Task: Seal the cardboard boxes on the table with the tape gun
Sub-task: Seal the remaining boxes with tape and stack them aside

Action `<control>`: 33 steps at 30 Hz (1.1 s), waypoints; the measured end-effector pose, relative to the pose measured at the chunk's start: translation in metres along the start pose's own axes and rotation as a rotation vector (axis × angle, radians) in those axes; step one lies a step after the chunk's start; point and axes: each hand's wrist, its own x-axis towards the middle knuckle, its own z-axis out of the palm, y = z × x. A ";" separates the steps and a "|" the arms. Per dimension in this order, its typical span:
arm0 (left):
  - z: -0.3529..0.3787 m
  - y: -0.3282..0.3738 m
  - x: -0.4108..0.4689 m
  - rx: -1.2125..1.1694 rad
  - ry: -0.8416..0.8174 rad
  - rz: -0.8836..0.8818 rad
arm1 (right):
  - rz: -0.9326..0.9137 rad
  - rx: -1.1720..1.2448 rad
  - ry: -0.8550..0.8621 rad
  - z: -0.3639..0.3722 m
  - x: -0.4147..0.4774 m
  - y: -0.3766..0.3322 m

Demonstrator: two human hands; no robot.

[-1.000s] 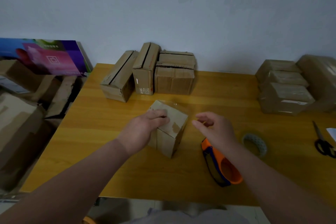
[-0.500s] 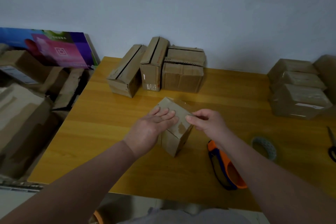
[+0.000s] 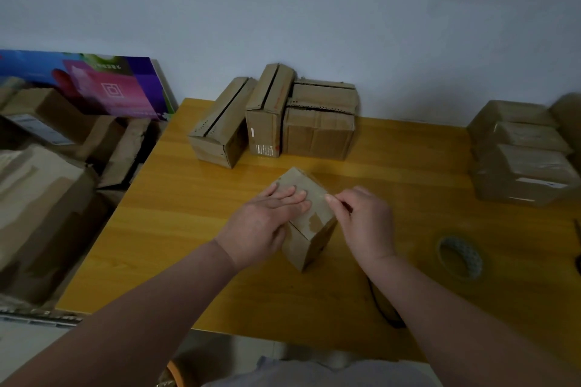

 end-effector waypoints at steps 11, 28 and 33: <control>0.003 0.002 -0.006 0.024 0.010 0.008 | -0.329 -0.145 -0.306 -0.024 -0.022 0.008; 0.015 0.004 -0.018 -0.059 0.128 -0.037 | -0.293 -0.569 -0.793 -0.030 0.028 -0.013; 0.016 0.002 -0.017 -0.055 0.134 -0.025 | -0.315 -0.557 -0.808 -0.024 0.028 -0.022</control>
